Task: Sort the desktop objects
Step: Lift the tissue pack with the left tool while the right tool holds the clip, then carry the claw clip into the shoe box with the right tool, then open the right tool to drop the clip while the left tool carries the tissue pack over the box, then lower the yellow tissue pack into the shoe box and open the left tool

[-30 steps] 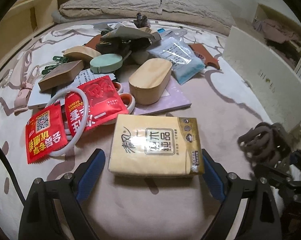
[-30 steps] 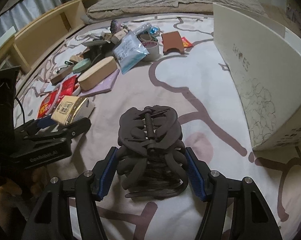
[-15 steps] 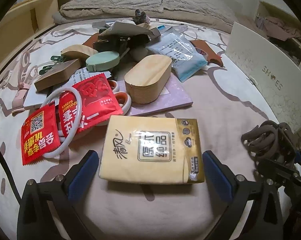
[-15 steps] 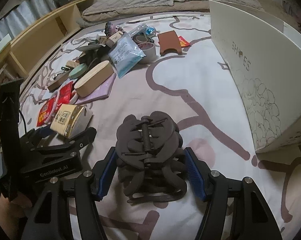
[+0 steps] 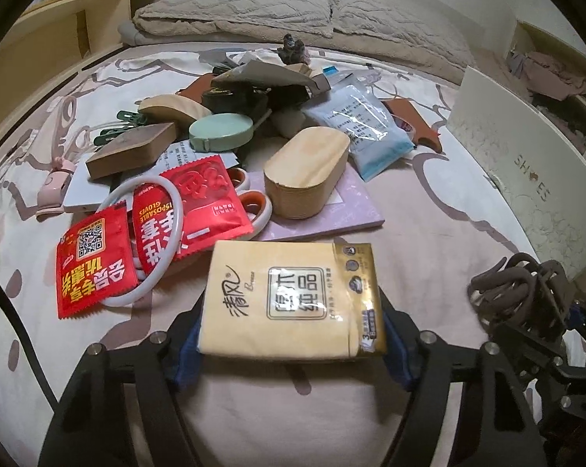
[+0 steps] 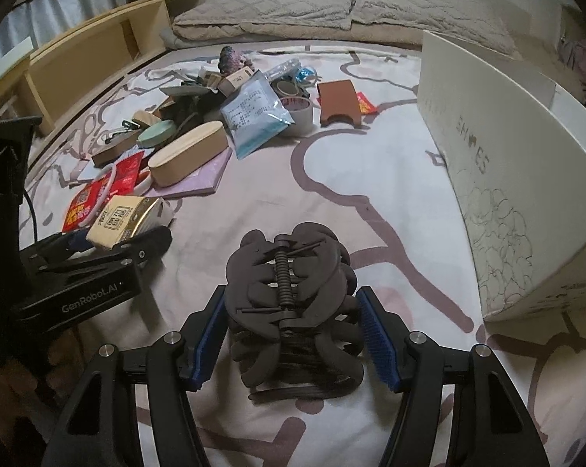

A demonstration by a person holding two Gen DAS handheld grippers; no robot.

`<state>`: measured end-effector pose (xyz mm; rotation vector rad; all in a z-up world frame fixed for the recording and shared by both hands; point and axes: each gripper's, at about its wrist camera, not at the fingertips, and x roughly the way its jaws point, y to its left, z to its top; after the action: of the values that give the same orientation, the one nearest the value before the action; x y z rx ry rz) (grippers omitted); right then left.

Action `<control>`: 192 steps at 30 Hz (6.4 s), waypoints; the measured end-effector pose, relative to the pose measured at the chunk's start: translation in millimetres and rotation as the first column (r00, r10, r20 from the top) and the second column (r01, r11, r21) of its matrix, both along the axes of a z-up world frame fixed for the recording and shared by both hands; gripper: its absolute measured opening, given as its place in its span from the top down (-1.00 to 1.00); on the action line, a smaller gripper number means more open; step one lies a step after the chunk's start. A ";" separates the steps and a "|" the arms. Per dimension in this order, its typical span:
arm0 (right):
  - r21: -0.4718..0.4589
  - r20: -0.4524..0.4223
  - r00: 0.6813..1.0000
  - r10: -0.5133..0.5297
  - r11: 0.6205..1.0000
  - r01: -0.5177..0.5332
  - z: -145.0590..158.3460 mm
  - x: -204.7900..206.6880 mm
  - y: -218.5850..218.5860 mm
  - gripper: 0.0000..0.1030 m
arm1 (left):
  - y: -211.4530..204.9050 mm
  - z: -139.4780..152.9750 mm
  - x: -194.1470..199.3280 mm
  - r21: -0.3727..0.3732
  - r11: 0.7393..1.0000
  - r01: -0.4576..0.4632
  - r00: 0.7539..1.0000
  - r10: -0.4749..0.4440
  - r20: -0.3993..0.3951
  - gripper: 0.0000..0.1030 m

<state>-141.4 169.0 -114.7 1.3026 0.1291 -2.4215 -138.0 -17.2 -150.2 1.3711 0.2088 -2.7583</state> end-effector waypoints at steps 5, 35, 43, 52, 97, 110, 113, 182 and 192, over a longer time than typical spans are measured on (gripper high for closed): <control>-0.019 -0.003 1.000 -0.005 1.000 0.005 2.5 1.8 1.6 -0.27 | -0.1 2.7 2.7 0.008 1.000 0.008 1.000 -0.008 -0.006 -0.43; 0.001 -0.231 0.965 -0.125 0.992 0.129 145.2 -66.0 100.4 -0.27 | 7.3 45.0 29.2 0.036 0.992 0.120 0.982 -0.114 -0.151 -0.43; 0.032 -0.221 0.951 -0.215 0.973 0.228 155.7 -127.7 142.9 -0.27 | 10.4 50.0 33.1 0.071 0.985 0.158 0.973 -0.143 -0.179 -0.43; 0.091 -0.100 0.957 -0.272 0.955 0.282 133.7 -198.9 171.9 -0.27 | 14.6 50.4 30.8 0.071 0.982 0.173 0.971 -0.159 -0.176 -0.43; 0.344 0.118 0.923 -0.365 0.887 0.307 5.5 -310.6 203.9 -0.27 | 18.0 36.8 18.7 0.105 0.976 0.192 0.977 -0.180 -0.113 -0.43; 0.255 0.072 0.945 -0.320 0.922 0.292 45.3 -290.8 207.7 -0.64 | 26.1 44.8 20.7 0.096 0.974 0.206 0.971 -0.191 -0.141 -0.43; 0.235 0.054 0.958 -0.283 0.936 0.263 63.3 -275.9 203.9 -0.64 | 30.0 52.5 19.8 0.100 0.971 0.216 0.967 -0.199 -0.159 -0.43; -0.310 -0.170 0.865 -0.473 0.859 0.409 167.2 -90.2 343.5 -1.00 | 387.5 125.2 -182.5 0.079 0.736 0.673 0.732 -0.677 0.074 -0.72; -0.308 -0.162 0.864 -0.477 0.856 0.416 166.7 -78.8 327.7 -1.00 | 362.0 142.4 -159.0 0.065 0.745 0.664 0.746 -0.666 0.019 -0.72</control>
<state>-220.2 496.8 52.0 1.0059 -0.4787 -2.8530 -297.0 344.8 -7.7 1.8043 -0.2816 -3.2836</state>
